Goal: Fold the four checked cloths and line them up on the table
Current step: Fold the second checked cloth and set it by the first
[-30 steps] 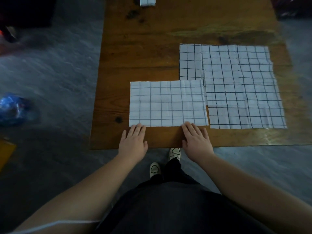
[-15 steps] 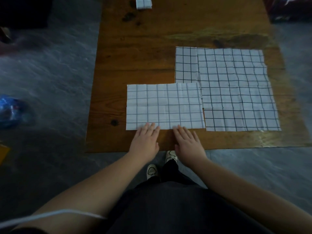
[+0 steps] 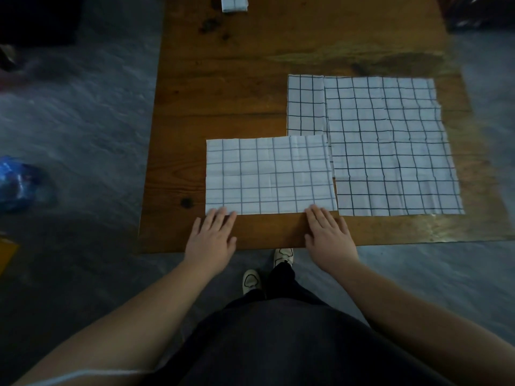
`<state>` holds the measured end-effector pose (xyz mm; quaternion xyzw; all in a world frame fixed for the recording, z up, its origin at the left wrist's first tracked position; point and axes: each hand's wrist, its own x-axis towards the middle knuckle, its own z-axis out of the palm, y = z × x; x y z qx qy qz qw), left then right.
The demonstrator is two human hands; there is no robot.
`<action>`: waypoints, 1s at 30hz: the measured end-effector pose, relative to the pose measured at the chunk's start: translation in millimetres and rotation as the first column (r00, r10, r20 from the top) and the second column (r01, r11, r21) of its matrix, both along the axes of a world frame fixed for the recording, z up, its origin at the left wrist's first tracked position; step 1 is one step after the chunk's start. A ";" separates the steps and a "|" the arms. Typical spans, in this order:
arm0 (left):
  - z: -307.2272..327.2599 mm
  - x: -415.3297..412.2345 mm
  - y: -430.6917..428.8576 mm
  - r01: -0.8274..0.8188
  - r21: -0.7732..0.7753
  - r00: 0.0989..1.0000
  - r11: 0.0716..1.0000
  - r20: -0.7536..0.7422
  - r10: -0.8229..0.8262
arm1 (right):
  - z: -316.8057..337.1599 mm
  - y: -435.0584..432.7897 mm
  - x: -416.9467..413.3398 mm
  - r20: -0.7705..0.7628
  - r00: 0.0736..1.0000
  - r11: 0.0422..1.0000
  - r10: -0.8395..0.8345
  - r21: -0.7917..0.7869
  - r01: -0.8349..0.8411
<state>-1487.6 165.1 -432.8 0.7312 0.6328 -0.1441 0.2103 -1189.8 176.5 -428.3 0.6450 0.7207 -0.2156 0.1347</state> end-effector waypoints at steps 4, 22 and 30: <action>1.0 -22.2 -6.6 -0.057 -0.009 0.998 0.998 -0.011 0.056 | -0.1 -1.0 21.6 -0.033 0.992 0.993 -0.119 -0.011 0.119; 21.8 70.9 25.8 0.079 0.055 0.985 0.995 0.149 -0.087 | 9.5 37.0 14.5 -0.124 0.992 0.993 0.032 0.115 -0.018; 22.0 39.6 48.7 0.074 0.059 0.996 0.995 0.038 -0.076 | 9.1 -0.4 -13.1 -0.099 0.969 0.970 0.225 0.118 -0.213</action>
